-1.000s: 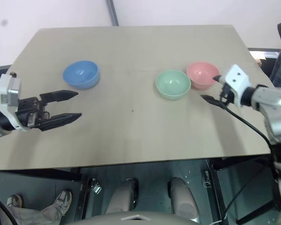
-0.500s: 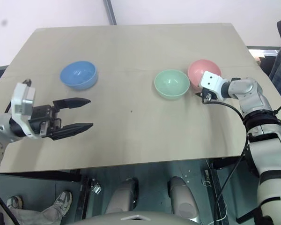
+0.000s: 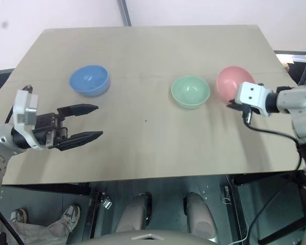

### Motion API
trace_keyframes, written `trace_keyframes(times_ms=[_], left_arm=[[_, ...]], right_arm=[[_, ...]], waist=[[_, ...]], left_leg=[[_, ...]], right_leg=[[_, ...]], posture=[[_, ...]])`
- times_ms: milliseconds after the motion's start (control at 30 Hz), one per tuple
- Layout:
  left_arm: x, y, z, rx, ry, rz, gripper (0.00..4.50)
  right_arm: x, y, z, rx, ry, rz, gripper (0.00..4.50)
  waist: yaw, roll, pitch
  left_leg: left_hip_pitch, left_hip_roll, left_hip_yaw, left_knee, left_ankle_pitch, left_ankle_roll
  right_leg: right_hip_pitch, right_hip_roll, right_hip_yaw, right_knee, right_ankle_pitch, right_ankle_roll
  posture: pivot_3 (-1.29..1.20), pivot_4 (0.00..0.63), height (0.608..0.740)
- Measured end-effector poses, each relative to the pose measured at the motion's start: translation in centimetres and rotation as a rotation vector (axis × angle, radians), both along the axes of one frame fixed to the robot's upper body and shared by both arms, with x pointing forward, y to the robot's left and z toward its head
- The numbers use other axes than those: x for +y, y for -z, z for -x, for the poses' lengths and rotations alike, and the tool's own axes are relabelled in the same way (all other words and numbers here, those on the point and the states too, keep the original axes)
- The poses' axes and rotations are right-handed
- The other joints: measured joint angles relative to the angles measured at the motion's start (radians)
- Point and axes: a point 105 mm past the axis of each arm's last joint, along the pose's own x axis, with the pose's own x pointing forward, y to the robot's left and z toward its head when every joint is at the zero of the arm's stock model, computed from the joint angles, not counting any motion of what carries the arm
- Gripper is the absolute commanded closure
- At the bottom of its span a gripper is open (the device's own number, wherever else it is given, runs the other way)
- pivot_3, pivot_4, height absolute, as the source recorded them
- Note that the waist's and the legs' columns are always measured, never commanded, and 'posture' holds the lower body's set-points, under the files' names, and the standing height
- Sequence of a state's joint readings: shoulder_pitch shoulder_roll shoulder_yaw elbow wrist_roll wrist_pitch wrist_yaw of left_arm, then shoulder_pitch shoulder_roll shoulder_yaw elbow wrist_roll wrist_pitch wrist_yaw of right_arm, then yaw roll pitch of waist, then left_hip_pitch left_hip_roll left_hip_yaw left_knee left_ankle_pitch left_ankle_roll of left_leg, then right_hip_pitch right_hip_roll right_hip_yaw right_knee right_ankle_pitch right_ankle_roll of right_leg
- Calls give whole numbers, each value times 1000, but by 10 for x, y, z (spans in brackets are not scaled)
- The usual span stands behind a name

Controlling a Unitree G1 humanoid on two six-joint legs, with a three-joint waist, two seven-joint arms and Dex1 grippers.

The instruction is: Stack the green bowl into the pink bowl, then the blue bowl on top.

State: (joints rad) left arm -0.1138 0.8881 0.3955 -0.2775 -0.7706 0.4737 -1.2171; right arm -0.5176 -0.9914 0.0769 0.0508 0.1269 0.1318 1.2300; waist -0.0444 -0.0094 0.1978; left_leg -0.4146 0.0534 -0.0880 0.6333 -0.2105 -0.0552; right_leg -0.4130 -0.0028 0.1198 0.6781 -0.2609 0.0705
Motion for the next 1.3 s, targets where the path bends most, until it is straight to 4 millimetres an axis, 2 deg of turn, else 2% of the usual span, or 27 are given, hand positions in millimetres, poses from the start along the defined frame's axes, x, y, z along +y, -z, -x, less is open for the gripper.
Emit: trace_keyframes(times_ms=[67, 100, 167, 267, 367, 467, 600, 667, 700, 867, 933, 1033, 1100, 1133, 1200, 1233, 1300], left_arm=[[1, 2, -2, 9, -3, 3, 0], [2, 4, -2, 16, -4, 4, 0], [4, 6, -3, 22, -8, -2, 0], [11, 11, -5, 37, -12, -13, 0], [23, 16, -6, 62, -28, -41, 0], [34, 19, -6, 77, -55, -50, 0], [47, 25, -1, 98, -90, -55, 0], [49, 26, 2, 103, -98, -57, 0], [51, 27, 4, 106, -110, -58, 0], [54, 25, 10, 92, -136, -67, 0], [51, 24, 11, 81, -133, -67, 0], [50, 25, 12, 80, -139, -52, 0], [49, 26, 11, 80, -142, -42, 0], [49, 26, 11, 78, -148, -38, 0], [49, 25, 9, 72, -153, -35, 0], [49, 25, 9, 71, -152, -35, 0], [46, 22, 7, 58, -142, -29, 0]], right_arm=[[20, 7, 25, 93, -64, -44, 4447], [38, 9, 43, 153, -121, -82, 4447], [64, 4, 61, 184, -206, -128, 4447], [112, 1, 73, 197, -339, -221, 4447], [154, 11, 66, 162, -418, -226, 4447], [179, 19, 43, 93, -409, -211, 4447], [213, 21, 18, 9, -402, -213, 4447], [217, 23, 13, -2, -407, -192, 3609], [216, 26, 11, 0, -404, -181, 3476], [212, 28, 13, 19, -408, -179, 956], [212, 16, 17, 17, -409, -232, 956], [204, -19, 26, 25, -417, -366, 956], [190, -39, 25, -1, -394, -399, 956], [176, -48, 18, -46, -355, -382, 956], [153, -48, -2, -127, -258, -306, 956], [151, -47, -4, -135, -249, -297, 956], [137, -35, -22, -171, -190, -232, 956]], waist=[[-8, 1, 0], [-14, 1, 0], [-25, 0, 0], [-32, -3, -2], [-34, -3, -2], [-30, -3, -2], [-21, -4, -2], [-19, -4, -2], [-17, -4, -2], [-19, -4, -2], [-21, -4, -2], [-21, -4, -2], [-19, -4, -2], [-19, -4, -2], [-20, -5, -2], [-21, -4, -2], [-24, -5, -2]], left_leg=[[1, 1, 1, 1, 0, 0], [1, 1, 1, 1, 0, 0], [2, 1, 1, 3, 0, 0], [3, 2, 1, 5, 0, 0], [2, 2, 1, 5, 0, 0], [-1, 2, 1, 5, 0, 0], [-2, 2, 1, 2, 0, 0], [-2, 2, 1, 0, 0, -1], [-2, 2, 1, 0, 0, -1], [-1, 2, 0, 0, 0, -1], [-1, 2, 0, 0, 0, -1], [-1, 2, 0, 1, 0, -1], [-1, 2, 0, 1, 0, -1], [-1, 2, 0, 1, 0, -1], [0, 2, 0, 1, 0, -1], [0, 2, 1, 1, 0, -1], [0, 2, 1, 1, 0, -1]], right_leg=[[0, 1, 1, 0, 0, 1], [0, 1, 1, 1, -2, 4], [0, 1, 1, 2, -2, 5], [1, 3, 1, 3, -4, 2], [1, 3, 1, 3, -4, 2], [-1, 2, 0, 2, -2, 5], [-2, 1, -1, 0, 0, 0], [-2, 1, -1, 0, 0, -1], [-2, 1, -1, 0, 0, -1], [-2, 1, -1, 1, -1, -1], [-2, 1, -1, 1, -1, -1], [-2, 1, -1, 1, -1, -1], [-1, 1, -1, 1, -1, -1], [-1, 1, -1, 0, -1, -1], [-1, 1, -1, 0, -1, 0], [-1, 1, -1, 0, -1, 0], [-1, 1, -1, 0, -1, 0]], posture=[[0, 150, 727], [0, 150, 727], [0, 150, 727], [0, 150, 727], [0, 150, 727], [0, 150, 727], [0, 150, 727], [0, 150, 727], [0, 150, 727], [0, 150, 727], [0, 150, 727], [0, 150, 727], [0, 150, 727], [0, 150, 727], [0, 150, 727], [0, 150, 727], [0, 150, 727]])
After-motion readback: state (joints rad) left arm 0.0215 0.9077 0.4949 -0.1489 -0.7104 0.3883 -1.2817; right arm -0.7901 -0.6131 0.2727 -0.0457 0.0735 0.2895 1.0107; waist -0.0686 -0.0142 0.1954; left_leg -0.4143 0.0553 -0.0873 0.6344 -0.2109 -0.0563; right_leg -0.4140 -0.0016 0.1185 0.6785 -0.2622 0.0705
